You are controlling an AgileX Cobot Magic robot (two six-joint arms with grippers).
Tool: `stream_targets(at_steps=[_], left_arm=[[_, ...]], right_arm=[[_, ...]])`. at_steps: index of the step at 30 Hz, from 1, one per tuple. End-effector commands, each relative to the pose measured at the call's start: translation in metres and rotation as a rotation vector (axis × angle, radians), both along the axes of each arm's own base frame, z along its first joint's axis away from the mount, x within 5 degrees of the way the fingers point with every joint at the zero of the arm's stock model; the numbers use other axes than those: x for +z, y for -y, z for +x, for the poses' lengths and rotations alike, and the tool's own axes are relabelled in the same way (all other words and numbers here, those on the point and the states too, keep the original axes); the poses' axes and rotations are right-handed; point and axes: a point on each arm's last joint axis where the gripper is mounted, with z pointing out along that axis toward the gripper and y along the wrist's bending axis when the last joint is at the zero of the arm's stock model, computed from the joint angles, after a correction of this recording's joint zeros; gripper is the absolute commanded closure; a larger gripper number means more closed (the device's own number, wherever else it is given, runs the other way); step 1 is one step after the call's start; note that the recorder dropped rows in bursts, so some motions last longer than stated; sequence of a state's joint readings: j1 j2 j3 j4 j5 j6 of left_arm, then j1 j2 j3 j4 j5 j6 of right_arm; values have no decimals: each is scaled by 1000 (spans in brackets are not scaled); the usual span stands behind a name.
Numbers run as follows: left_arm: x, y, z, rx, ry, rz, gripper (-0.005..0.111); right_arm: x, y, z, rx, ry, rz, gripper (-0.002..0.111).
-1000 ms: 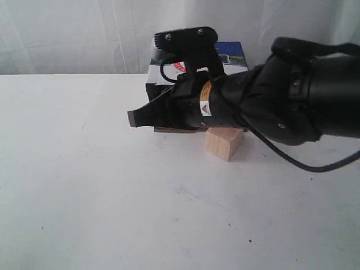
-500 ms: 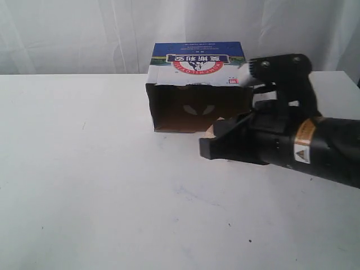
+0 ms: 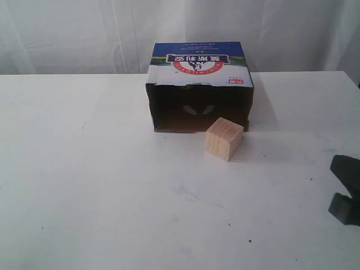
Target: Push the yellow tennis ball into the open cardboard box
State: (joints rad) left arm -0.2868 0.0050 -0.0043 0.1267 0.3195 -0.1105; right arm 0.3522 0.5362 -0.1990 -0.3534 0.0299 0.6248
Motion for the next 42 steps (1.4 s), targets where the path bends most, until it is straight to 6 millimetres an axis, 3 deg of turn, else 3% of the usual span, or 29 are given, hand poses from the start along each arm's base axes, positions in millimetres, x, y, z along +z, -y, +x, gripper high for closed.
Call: stream_targets(at_steps=[1, 10, 42], left_arm=[[-3, 0, -1, -5, -15, 7, 107], [-3, 0, -1, -5, -15, 7, 107], [-3, 0, -1, -5, -15, 7, 107]], right_arm=[[-16, 10, -16, -44, 28, 37, 108], [-39, 18, -37, -74, 82, 80, 108], [-41, 31, -51, -176, 126, 91, 108]])
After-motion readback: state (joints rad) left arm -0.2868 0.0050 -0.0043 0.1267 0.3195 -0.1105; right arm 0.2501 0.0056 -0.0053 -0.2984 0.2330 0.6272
